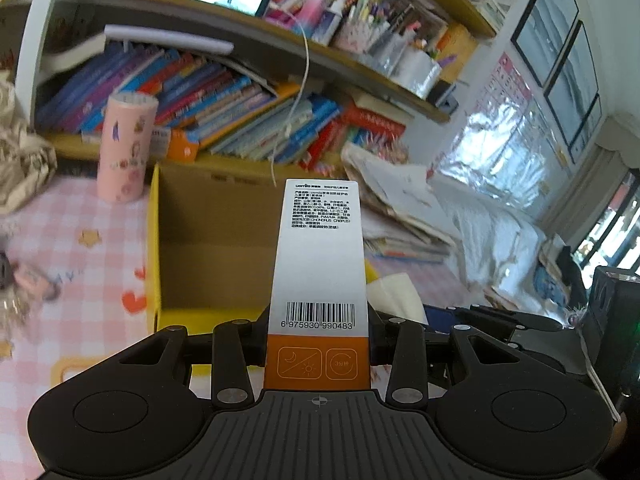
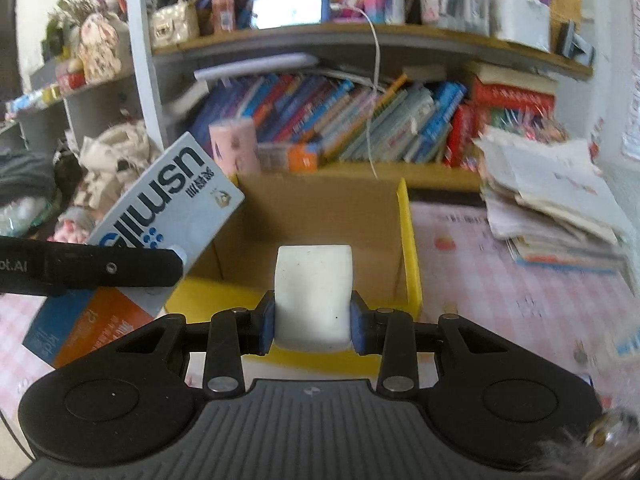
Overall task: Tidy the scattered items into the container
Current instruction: 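Carry the usmile box and white sponge with both tools over the yellow box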
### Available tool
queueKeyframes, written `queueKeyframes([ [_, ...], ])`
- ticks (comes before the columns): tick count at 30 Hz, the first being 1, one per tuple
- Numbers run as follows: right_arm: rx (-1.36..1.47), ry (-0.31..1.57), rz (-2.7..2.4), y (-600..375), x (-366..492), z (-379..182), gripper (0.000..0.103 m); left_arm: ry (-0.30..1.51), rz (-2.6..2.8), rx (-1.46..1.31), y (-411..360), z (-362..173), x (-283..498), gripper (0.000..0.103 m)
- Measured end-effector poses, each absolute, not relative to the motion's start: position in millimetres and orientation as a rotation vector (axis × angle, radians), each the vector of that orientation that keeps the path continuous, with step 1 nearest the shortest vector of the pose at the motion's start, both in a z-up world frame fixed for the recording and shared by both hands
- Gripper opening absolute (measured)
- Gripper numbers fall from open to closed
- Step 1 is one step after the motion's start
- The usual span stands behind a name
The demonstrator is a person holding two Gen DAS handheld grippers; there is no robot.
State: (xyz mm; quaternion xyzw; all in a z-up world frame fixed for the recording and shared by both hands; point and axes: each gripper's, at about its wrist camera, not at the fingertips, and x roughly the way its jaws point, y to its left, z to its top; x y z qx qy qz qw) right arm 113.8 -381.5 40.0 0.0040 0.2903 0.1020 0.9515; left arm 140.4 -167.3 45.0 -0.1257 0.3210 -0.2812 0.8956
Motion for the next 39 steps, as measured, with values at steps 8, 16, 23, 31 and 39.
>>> queueKeyframes([
  [8, -0.025, 0.543, 0.314, -387.0, 179.0, 53.3, 0.034, 0.633, -0.479, -0.24, -181.4, 56.9, 189.8, 0.038],
  [16, -0.144, 0.649, 0.399, -380.6, 244.7, 26.7, 0.034, 0.724, -0.387, -0.19, -192.4, 26.0, 238.1, 0.038],
  [23, -0.185, 0.768, 0.43, -376.4, 271.1, -4.4, 0.034, 0.767, -0.368, -0.153, -201.9, 6.1, 258.8, 0.038],
  [31, -0.226, 0.871, 0.449, -374.8, 284.0, -24.5, 0.034, 0.816, -0.342, -0.104, -209.8, -6.3, 282.6, 0.038],
  [39, -0.214, 0.898, 0.459, -376.8, 289.0, -27.0, 0.034, 0.868, -0.338, -0.054, -217.0, -22.8, 290.5, 0.038],
])
